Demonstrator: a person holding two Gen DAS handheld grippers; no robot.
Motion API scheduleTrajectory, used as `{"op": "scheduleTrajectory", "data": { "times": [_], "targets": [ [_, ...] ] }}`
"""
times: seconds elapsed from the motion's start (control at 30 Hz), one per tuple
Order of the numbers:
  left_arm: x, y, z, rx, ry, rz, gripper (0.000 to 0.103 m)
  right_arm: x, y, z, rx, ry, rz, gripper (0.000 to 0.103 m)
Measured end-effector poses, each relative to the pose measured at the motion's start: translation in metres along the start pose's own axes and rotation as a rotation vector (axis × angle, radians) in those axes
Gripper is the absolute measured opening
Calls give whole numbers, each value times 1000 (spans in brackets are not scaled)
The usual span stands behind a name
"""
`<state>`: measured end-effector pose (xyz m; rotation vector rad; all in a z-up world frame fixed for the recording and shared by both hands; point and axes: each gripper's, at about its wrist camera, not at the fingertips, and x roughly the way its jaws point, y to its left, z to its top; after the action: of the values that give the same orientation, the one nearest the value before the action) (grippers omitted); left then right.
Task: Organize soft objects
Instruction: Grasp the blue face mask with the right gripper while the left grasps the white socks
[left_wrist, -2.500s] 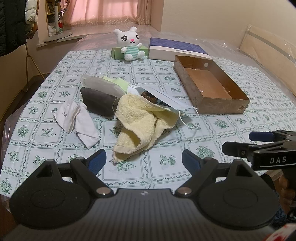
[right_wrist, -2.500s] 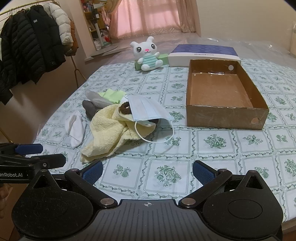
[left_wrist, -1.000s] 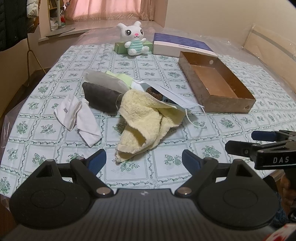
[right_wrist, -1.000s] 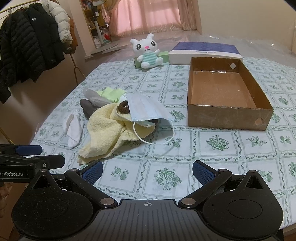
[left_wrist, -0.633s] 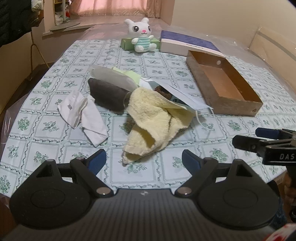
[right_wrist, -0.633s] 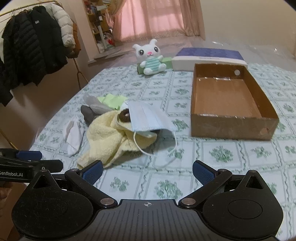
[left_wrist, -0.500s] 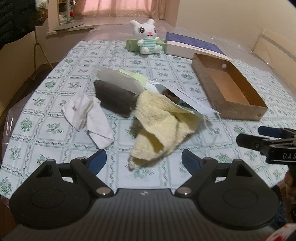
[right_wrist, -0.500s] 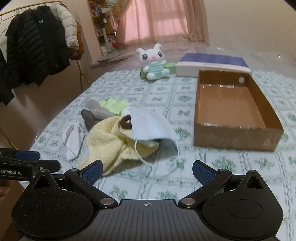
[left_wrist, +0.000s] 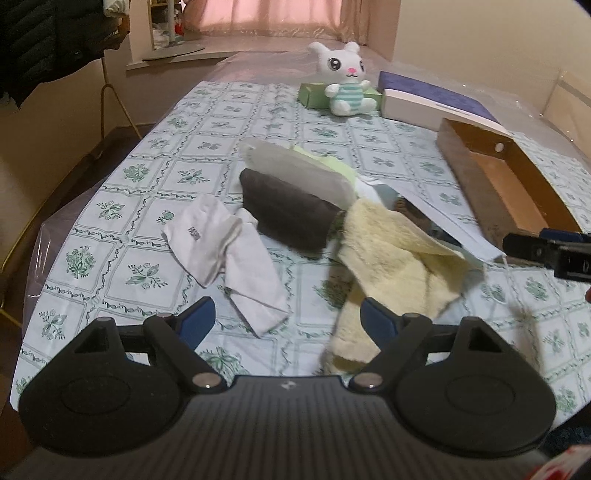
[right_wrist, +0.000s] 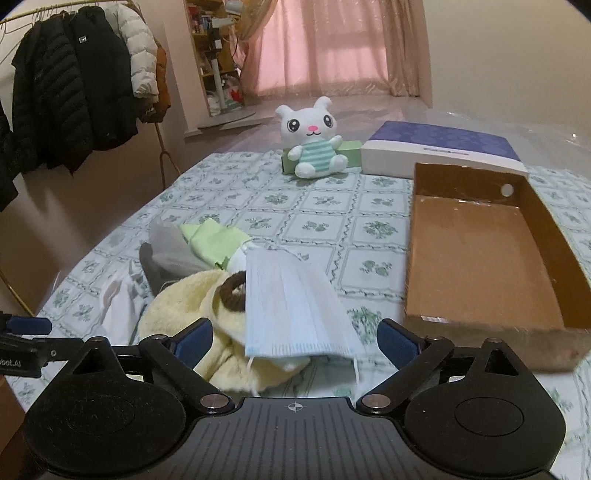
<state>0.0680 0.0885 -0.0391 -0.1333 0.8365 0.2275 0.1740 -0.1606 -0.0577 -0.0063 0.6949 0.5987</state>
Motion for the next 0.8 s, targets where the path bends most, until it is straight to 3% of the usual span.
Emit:
{"op": "scheduleTrajectory", "data": {
  "times": [0.37,0.47,0.8],
  "targets": [
    [38,11,15,-7,25,33,82,60,5,10,-99,87,9,90],
    [46,12,16,-1,34,42,81,71,7,7,-137,107,-7,84],
    [63,18,16,11,47,56,81,79,-7,7,-92,137,31,24]
  ]
}}
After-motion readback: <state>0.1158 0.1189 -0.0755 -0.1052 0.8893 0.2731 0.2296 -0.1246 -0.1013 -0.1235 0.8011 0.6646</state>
